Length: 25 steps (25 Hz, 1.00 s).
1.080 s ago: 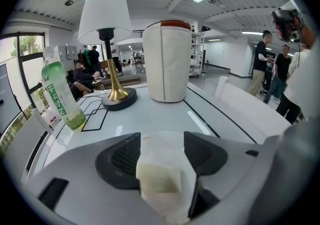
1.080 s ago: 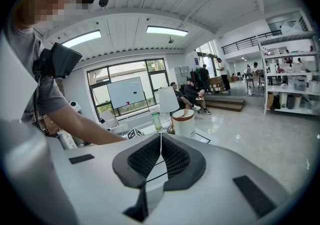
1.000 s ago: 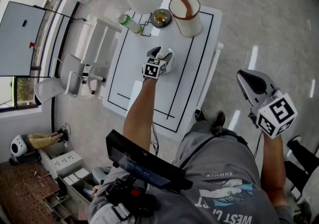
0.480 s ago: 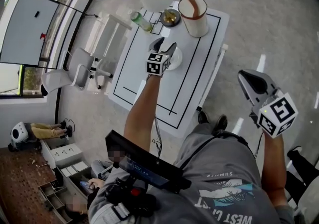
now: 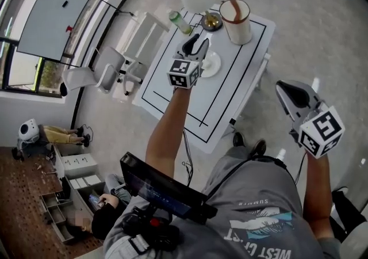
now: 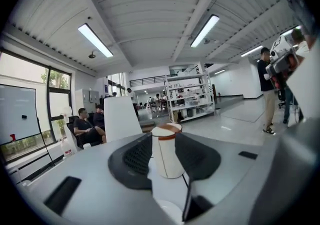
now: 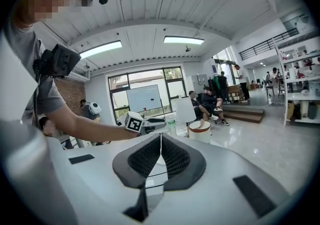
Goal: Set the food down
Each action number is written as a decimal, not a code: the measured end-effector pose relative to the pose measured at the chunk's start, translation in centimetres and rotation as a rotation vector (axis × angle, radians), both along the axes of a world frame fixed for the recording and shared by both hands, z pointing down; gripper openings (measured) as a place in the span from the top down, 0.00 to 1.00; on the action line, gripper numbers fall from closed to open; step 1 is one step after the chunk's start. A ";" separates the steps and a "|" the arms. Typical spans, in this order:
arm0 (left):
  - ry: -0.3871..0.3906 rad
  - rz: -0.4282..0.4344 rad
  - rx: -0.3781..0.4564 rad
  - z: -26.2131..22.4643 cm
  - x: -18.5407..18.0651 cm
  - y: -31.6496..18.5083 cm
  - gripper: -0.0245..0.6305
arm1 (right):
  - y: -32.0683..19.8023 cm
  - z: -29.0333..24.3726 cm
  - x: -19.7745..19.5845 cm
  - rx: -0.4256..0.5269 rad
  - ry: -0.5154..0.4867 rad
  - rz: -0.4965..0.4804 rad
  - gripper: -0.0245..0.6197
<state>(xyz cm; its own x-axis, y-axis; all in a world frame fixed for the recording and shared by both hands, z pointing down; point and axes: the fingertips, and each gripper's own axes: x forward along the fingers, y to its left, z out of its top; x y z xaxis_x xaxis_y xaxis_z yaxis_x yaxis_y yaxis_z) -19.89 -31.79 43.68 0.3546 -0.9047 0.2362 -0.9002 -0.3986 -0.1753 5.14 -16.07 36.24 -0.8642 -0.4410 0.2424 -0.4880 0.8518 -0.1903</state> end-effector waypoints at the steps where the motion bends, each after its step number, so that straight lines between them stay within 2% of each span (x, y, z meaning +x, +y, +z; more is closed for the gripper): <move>1: 0.005 -0.001 0.022 -1.3 0.4 0.5 0.75 | 0.2 -0.3 0.1 0.007 -0.004 -0.009 0.95; 5: 0.023 0.001 0.126 -6.9 2.0 2.9 0.92 | 0.8 -1.4 0.6 0.038 -0.020 -0.046 0.95; 7: 0.037 0.009 0.167 -9.5 2.8 4.3 0.95 | 1.2 -2.0 0.7 0.050 -0.029 -0.064 0.95; 15: 0.073 0.047 0.268 -17.5 5.1 10.1 0.95 | 2.4 -4.4 -1.2 0.098 -0.079 -0.149 0.95; 25: 0.100 0.030 0.315 -23.6 3.8 18.4 0.95 | 4.6 -6.1 -6.0 0.114 -0.117 -0.261 0.95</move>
<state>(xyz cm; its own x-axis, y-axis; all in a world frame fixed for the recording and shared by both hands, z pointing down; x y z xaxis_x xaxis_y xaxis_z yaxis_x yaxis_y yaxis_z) -16.10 -13.39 20.11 0.3894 -0.9166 -0.0909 -0.9079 -0.3653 -0.2056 -0.87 -11.52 30.09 -0.9710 -0.2190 0.0960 -0.2303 0.9646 -0.1285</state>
